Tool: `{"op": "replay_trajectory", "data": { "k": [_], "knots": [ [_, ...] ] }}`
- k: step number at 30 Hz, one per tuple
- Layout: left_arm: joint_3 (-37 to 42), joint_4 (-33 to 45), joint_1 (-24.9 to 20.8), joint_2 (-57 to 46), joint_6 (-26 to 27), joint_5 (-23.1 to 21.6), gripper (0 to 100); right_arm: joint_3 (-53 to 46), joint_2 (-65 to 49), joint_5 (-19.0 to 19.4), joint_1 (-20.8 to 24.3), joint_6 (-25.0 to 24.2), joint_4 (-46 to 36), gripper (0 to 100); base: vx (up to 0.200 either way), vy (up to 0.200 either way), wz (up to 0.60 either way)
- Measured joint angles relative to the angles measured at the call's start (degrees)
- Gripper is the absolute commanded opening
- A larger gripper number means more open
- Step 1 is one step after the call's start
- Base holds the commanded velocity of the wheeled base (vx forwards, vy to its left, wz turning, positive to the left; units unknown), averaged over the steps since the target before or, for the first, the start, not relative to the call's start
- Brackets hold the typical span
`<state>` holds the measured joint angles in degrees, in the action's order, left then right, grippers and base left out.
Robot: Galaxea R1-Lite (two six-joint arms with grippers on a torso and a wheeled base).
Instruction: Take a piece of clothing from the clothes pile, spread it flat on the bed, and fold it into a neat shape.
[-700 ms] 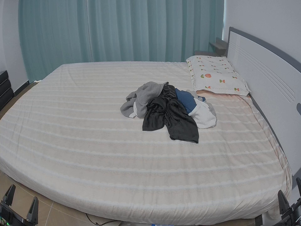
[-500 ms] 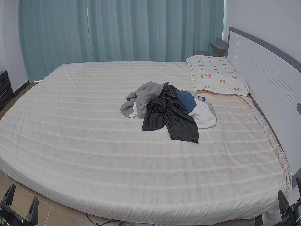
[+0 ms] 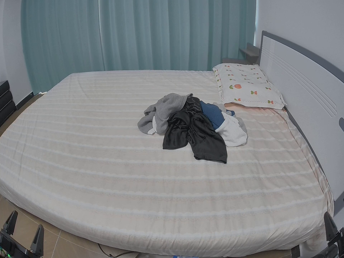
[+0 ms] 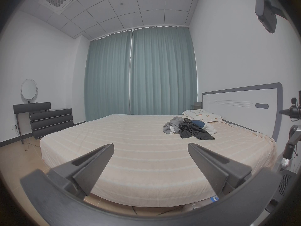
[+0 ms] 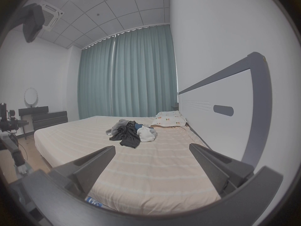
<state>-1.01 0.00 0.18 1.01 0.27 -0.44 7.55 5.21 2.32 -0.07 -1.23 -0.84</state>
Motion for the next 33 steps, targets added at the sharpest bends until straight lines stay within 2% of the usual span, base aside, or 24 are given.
{"op": "replay_trajectory", "data": {
  "k": [8,16,27,33],
  "knots": [
    [0.0,0.0,0.0,0.0,0.0,0.0,100,5.3,16.0,3.3,0.5,-0.8,1.3,100,0.0,0.0,0.0],
    [0.0,0.0,0.0,0.0,0.0,0.0,100,9.3,38.2,4.5,3.5,-2.3,10.1,100,0.0,0.0,0.0],
    [0.0,0.0,0.0,0.0,0.0,0.0,100,18.9,69.6,2.9,8.0,-7.8,22.9,100,0.0,0.0,0.0],
    [0.0,0.0,0.0,0.0,0.0,0.0,100,29.1,86.8,0.5,9.9,-11.8,27.1,100,0.0,0.0,0.0]
  ]
}}
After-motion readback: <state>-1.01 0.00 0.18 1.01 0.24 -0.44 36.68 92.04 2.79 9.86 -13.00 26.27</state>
